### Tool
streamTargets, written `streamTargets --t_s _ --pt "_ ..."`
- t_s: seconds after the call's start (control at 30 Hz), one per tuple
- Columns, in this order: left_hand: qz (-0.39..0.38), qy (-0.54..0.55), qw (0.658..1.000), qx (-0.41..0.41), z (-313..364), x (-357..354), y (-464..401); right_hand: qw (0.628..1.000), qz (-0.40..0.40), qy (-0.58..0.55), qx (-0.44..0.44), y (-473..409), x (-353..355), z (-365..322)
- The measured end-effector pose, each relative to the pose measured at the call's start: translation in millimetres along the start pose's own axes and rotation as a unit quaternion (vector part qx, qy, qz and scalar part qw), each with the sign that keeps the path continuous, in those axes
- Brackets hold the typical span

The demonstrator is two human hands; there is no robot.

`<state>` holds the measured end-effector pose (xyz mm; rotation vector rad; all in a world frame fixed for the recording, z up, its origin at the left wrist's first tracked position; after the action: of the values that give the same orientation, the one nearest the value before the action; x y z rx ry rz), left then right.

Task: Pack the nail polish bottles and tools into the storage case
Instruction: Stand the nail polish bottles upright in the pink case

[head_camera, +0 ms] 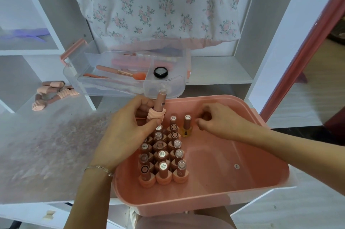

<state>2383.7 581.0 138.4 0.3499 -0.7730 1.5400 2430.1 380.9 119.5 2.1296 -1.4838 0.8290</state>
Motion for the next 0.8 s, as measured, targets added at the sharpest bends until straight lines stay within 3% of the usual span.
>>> streamTargets --t_s 0.1,0.17,0.43,0.6,0.7,0.8 --pt "-0.027 -0.005 0.999 -0.015 2.8 -2.6 0.1 0.986 -0.016 -0.153 0.065 11.0 2.2 -29.6" --pt "-0.041 -0.022 0.999 -0.021 3.6 -5.2 0.1 0.977 -0.016 -0.195 0.088 15.7 1.0 -42.6" --pt "-0.080 -0.055 0.994 -0.046 9.5 -9.9 3.0 0.956 0.003 -0.263 0.129 17.8 -3.6 -59.5" --pt "-0.039 -0.080 0.994 -0.062 16.8 -5.5 5.7 0.950 0.039 -0.276 0.139 15.7 26.3 -51.1" --pt "0.024 -0.131 0.990 -0.050 12.5 -0.9 6.1 0.971 0.001 -0.209 0.114 12.1 36.4 -40.3" --pt "0.079 -0.137 0.987 -0.028 9.3 5.2 4.5 0.996 -0.064 -0.015 0.061 7.2 27.7 -23.7"
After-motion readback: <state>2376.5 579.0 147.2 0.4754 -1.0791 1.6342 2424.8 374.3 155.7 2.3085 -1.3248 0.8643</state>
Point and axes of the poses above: each hand's wrist, its own y-axis away from the middle knuckle, its own x-axis out of the back of the hand, z = x × y, the point moved 5 cm from there along -y, towards the middle knuckle, and after that the axes turned 13 degrees about -y, right-handed, at the moved point
